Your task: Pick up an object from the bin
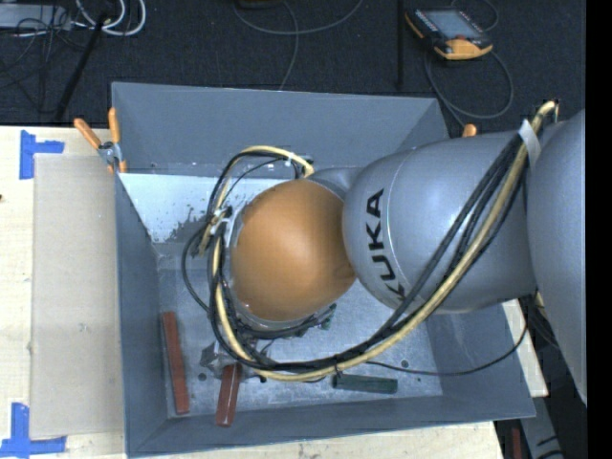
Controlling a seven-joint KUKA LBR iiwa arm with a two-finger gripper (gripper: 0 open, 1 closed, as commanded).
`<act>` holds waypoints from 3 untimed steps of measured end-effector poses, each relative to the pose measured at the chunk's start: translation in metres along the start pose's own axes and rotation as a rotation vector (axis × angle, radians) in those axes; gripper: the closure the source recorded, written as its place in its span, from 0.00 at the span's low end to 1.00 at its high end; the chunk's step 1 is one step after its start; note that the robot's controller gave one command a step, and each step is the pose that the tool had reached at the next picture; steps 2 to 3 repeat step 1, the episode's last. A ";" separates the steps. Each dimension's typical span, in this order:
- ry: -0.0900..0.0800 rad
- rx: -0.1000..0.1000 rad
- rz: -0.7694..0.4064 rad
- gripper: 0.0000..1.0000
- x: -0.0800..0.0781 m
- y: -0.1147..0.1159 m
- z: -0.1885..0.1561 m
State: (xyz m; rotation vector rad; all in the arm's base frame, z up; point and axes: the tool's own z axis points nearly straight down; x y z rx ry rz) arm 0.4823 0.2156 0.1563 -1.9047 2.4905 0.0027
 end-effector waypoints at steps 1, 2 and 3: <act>0.001 0.004 0.040 1.00 0.007 -0.014 -0.073; 0.001 0.004 0.040 1.00 0.007 -0.014 -0.073; 0.001 0.004 0.040 1.00 0.007 -0.014 -0.073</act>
Offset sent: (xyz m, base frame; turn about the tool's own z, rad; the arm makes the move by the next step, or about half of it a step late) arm 0.0097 -0.0113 0.0690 0.0353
